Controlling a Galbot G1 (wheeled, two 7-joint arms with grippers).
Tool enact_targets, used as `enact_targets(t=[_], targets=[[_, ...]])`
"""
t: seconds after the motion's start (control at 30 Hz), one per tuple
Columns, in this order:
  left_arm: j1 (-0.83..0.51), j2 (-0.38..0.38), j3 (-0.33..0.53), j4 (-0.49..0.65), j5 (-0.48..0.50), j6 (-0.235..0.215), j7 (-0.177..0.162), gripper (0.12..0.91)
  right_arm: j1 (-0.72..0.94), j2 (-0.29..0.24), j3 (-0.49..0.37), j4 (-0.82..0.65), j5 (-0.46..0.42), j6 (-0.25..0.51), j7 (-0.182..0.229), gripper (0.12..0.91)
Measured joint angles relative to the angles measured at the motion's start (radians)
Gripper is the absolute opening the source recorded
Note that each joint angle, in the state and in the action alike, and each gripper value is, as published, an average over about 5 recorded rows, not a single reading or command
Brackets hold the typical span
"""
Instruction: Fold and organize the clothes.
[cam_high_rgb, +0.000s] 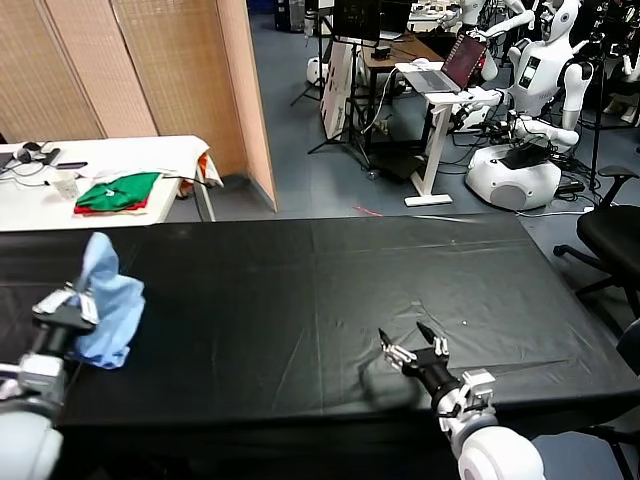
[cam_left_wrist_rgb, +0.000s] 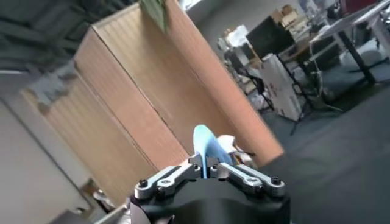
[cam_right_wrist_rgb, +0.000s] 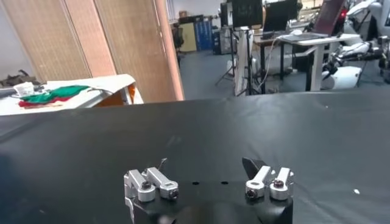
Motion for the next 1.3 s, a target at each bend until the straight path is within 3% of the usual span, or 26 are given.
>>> enact_targets(t=[0.4, 0.53, 0.7, 0.8, 0.87, 1.07, 1.17, 1.3], targets=[[-0.069, -0.326, 0.415, 0.081, 0.0, -0.002, -0.04, 0.172, 0.0, -0.002, 0.009, -0.005, 0.011, -0.004, -0.001, 0.907], [-0.082, -0.378, 0.488, 0.114, 0.003, -0.017, -0.036, 0.172, 0.021, -0.021, -0.019, -0.01, 0.075, -0.036, -0.001, 0.907], [-0.078, -0.389, 0.519, 0.122, -0.005, -0.077, -0.005, 0.193, 0.07, -0.06, -0.065, -0.019, 0.209, -0.097, 0.018, 0.907], [-0.076, -0.379, 0.517, 0.112, -0.022, -0.121, 0.014, 0.319, 0.108, -0.072, -0.102, -0.029, 0.31, -0.126, 0.043, 0.907], [-0.079, -0.37, 0.51, 0.103, -0.033, -0.154, 0.017, 0.452, 0.135, -0.073, -0.132, -0.039, 0.371, -0.138, 0.062, 0.907], [-0.1, -0.341, 0.467, 0.08, -0.049, -0.209, -0.013, 0.808, 0.225, -0.053, -0.241, -0.084, 0.457, -0.151, 0.104, 0.907], [-0.096, -0.323, 0.438, 0.069, -0.049, -0.218, -0.018, 0.891, 0.267, -0.029, -0.3, -0.119, 0.468, -0.151, 0.109, 0.907], [-0.078, -0.314, 0.403, 0.055, -0.038, -0.226, -0.019, 0.906, 0.312, 0.017, -0.364, -0.174, 0.479, -0.151, 0.107, 0.907]])
